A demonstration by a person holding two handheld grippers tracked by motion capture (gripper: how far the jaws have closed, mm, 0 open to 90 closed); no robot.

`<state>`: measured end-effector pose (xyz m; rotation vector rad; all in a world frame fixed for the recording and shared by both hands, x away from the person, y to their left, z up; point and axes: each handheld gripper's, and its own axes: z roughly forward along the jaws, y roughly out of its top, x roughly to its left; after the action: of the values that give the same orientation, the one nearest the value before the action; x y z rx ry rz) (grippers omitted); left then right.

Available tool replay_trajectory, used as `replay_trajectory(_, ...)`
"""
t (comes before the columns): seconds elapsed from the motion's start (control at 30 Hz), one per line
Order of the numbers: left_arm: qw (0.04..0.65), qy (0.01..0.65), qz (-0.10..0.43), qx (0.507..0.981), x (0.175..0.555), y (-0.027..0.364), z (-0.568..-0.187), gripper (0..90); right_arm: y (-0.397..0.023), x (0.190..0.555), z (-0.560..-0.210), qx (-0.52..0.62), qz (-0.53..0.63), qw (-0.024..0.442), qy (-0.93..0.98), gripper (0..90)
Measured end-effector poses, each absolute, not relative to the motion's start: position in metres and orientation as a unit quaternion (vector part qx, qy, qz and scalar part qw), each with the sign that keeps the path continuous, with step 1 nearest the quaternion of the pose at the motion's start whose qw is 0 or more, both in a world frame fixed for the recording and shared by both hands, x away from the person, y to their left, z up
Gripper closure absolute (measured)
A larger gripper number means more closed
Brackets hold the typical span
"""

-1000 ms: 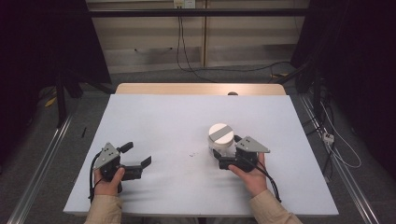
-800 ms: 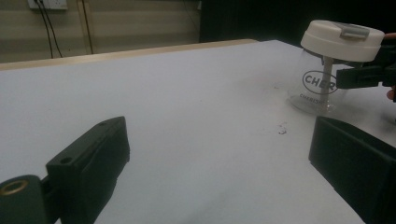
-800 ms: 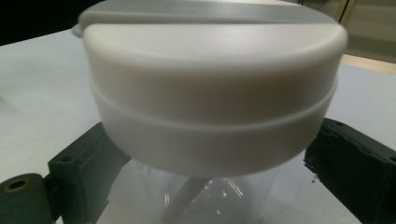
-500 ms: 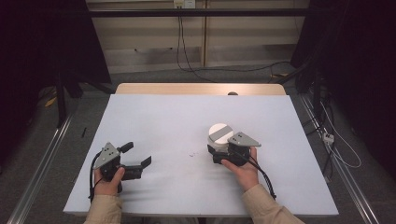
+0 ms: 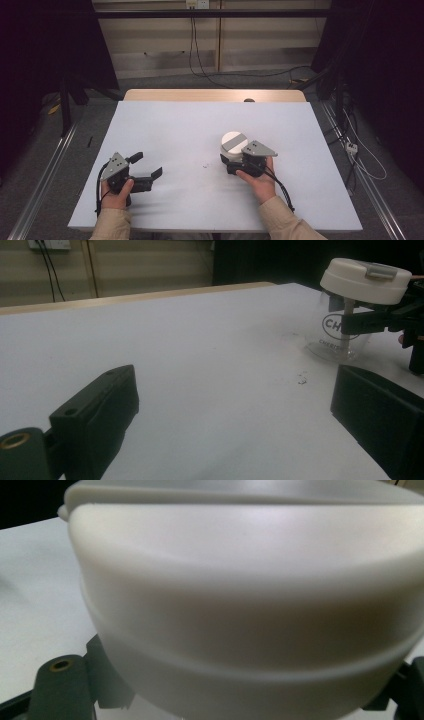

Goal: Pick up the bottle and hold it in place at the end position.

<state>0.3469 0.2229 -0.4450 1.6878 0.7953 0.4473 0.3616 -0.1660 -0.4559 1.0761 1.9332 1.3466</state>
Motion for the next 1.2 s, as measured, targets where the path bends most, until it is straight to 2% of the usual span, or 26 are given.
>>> replay_trajectory(1.2,0.575,0.337,0.19,0.721,0.347,0.223,-0.445,4.9,-0.14,0.397,-0.448,0.379,0.507,0.262,0.729,18.7)
